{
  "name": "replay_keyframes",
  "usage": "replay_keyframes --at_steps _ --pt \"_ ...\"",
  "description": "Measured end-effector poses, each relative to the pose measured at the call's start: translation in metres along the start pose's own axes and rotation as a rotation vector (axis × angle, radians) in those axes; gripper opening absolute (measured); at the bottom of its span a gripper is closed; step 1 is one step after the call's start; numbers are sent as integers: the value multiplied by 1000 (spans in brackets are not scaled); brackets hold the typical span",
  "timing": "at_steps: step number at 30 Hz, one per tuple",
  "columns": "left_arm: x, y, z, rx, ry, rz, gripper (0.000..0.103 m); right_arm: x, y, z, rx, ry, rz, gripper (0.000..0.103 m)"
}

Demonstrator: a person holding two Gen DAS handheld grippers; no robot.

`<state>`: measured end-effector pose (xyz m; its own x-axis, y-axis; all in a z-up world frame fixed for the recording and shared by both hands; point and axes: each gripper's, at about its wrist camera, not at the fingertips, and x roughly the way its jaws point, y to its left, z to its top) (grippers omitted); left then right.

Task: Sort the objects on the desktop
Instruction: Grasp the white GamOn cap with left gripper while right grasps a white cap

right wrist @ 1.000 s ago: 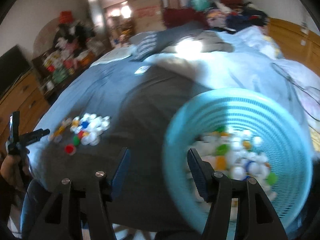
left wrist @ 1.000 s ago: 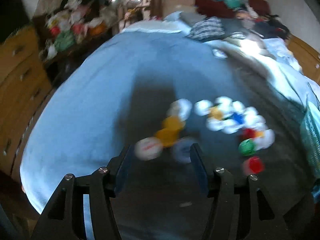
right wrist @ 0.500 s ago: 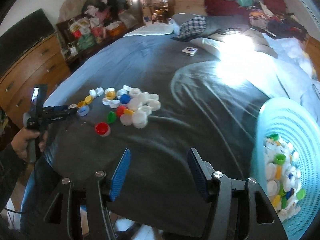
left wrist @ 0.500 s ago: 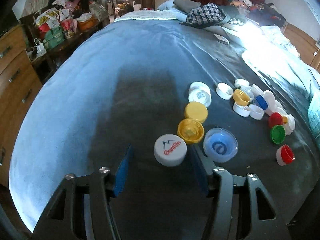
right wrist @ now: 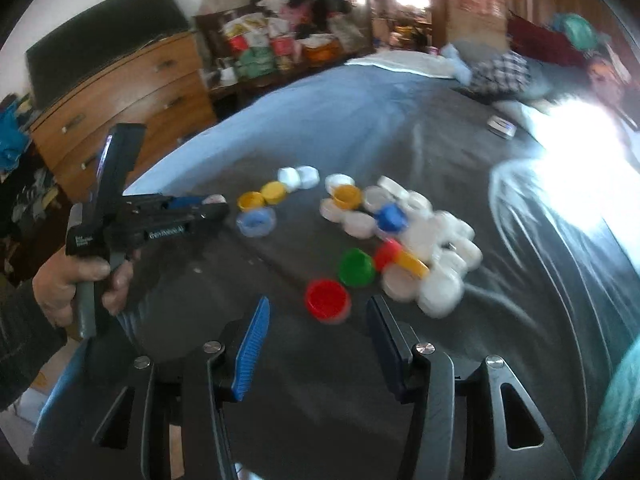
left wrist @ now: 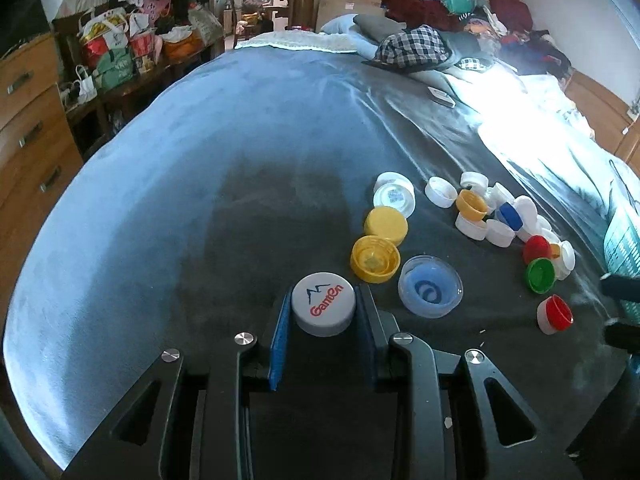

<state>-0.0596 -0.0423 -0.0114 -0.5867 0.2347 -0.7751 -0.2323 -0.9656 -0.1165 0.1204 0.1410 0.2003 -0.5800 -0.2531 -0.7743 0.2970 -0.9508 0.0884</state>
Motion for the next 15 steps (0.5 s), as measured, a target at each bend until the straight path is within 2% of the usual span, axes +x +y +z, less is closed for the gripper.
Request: replay_keyframes --at_steps 3,6,8,11,13,15 --pt "1 1 0 -9 -1 -12 26 18 -3 5 9 37 0 52" --pt "2 4 0 -12 3 -20 26 35 -9 6 5 76 -48 49" --pt "2 5 1 -18 3 -27 26 31 -27 4 68 65 -97 41" --pt "3 6 1 -27 2 -36 26 12 -66 -4 189 39 -188 41" --pt "4 6 1 -28 0 -36 26 4 -84 -12 222 52 -240 41" --pt "5 5 1 -26 -3 -34 26 -5 -94 -19 243 51 -250 41"
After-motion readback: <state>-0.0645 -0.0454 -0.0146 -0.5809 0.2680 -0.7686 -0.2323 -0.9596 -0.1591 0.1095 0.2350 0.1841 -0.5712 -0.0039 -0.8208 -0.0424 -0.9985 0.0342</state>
